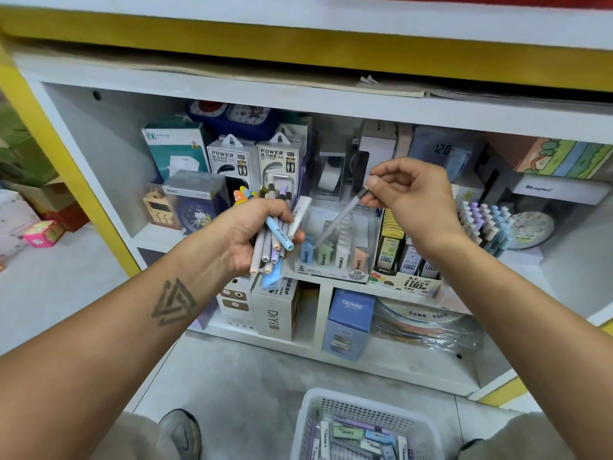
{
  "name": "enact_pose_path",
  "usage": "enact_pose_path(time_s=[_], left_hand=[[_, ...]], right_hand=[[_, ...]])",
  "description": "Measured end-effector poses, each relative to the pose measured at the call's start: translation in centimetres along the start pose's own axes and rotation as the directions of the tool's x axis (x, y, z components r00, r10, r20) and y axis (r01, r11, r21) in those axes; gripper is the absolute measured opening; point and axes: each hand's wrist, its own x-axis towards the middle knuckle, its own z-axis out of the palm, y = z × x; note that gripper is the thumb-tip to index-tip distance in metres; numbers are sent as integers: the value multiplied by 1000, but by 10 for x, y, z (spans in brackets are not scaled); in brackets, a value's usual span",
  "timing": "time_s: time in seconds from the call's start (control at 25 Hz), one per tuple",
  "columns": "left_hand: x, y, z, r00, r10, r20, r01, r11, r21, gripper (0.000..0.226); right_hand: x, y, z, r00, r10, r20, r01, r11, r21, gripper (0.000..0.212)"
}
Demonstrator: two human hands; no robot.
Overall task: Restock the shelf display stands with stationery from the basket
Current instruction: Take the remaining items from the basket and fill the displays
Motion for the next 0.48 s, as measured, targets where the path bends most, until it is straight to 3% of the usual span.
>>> enact_pose_path(time_s=[0.32, 0.48], left_hand=[[1, -3, 27, 997, -27, 67, 26, 1000, 12, 8], [-4, -14, 58, 991, -47, 126, 46, 999, 8, 9]], right_hand=[[-2, -12, -28, 998, -3, -58, -5, 992, -127, 5], [-3, -20, -77, 979, -60, -196, 4, 961, -276, 4]])
